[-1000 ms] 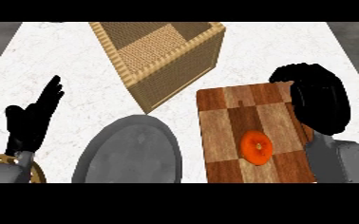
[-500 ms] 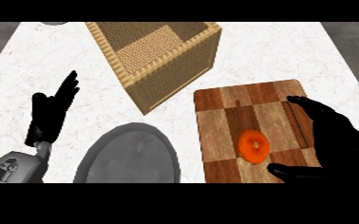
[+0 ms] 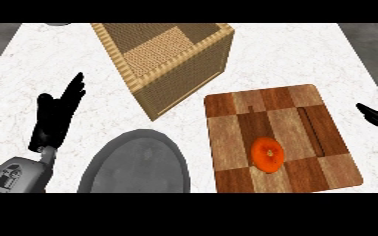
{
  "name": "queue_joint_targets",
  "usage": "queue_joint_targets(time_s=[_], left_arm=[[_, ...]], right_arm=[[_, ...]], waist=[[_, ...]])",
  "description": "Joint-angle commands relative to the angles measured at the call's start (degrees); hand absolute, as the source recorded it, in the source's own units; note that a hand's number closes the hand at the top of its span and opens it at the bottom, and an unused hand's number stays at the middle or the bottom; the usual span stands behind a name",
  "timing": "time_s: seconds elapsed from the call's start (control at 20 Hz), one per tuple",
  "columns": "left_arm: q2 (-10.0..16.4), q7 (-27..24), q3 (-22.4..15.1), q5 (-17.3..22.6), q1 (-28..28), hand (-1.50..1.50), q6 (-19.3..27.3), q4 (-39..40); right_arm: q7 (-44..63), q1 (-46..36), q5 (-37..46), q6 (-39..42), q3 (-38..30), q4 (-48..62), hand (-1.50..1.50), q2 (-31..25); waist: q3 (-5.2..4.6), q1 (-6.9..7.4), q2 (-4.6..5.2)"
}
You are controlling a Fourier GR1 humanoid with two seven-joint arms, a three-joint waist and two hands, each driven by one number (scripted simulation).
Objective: Pick the squash from the cutting board and place it in the basket
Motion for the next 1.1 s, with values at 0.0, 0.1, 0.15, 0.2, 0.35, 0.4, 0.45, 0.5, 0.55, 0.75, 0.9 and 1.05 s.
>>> queue_joint_targets(time_s=[0.0,0.1,0.15,0.2,0.35,0.4,0.45,0.5,0.55,0.75,0.9,1.05], left_arm=[[0.1,1.0,0.0,-0.2,-0.8,0.0,-0.7,-0.8],[-2.4,-0.9,-0.4,-1.1,-0.5,0.0,-0.1,1.1],[-1.5,-0.5,0.3,-1.6,-0.8,0.0,-0.3,1.1],[-2.6,-0.3,-0.8,-2.6,-1.0,0.0,-0.3,0.4],[-3.1,1.3,1.6,-2.6,-3.3,0.0,-1.0,1.3],[-2.3,0.8,2.8,-2.7,-2.1,0.0,-4.0,2.0],[-5.0,0.7,2.4,-4.6,-5.6,0.0,-2.5,5.7],[-5.4,3.6,1.8,-5.5,-3.3,0.0,-0.6,0.1],[-4.5,0.8,2.6,-5.0,-3.3,0.0,-2.7,3.3],[-6.4,1.1,4.3,-6.1,-3.2,0.0,-4.0,3.6],[-5.4,3.0,5.1,-6.4,-1.1,0.0,-5.3,-1.2],[-8.9,0.5,5.4,-9.0,-2.8,0.0,-4.7,3.9]], right_arm=[[3.0,4.2,-1.5,10.5,-2.9,-2.6,-1.5,-10.3],[4.6,6.3,-4.9,13.8,-5.4,-6.1,-1.5,-11.5],[4.9,7.8,-5.8,15.0,-6.0,-8.2,-1.5,-11.1],[2.2,9.3,-4.8,16.4,-7.3,-6.2,-1.5,-11.2],[9.1,10.5,-11.0,20.3,-11.8,-12.3,-1.5,-10.9],[7.8,9.8,-6.6,19.6,-10.2,-10.4,-1.5,-6.5],[11.9,7.1,-8.2,19.8,-8.8,-10.5,-1.5,-6.4],[11.0,9.1,-7.1,21.0,-10.8,-12.1,-1.5,-5.0],[5.5,15.7,-2.2,19.9,-11.3,-13.8,-1.5,-1.2],[8.2,7.7,-2.6,19.7,-11.1,-9.6,-1.5,2.2],[11.5,6.6,2.3,17.8,-9.1,-11.4,-1.5,5.6],[10.4,1.8,7.8,16.2,-6.0,-6.1,-1.5,8.6]], waist=[[0.09,0.75,0.1],[0.1,0.83,0.21],[0.13,1.06,0.18],[0.18,1.21,0.21],[0.15,1.35,0.2],[0.19,1.86,0.29],[0.17,1.88,0.39],[0.2,1.96,0.28],[0.21,1.34,0.21],[0.2,2.05,0.33],[0.21,2.3,0.28],[0.2,2.4,0.4]])
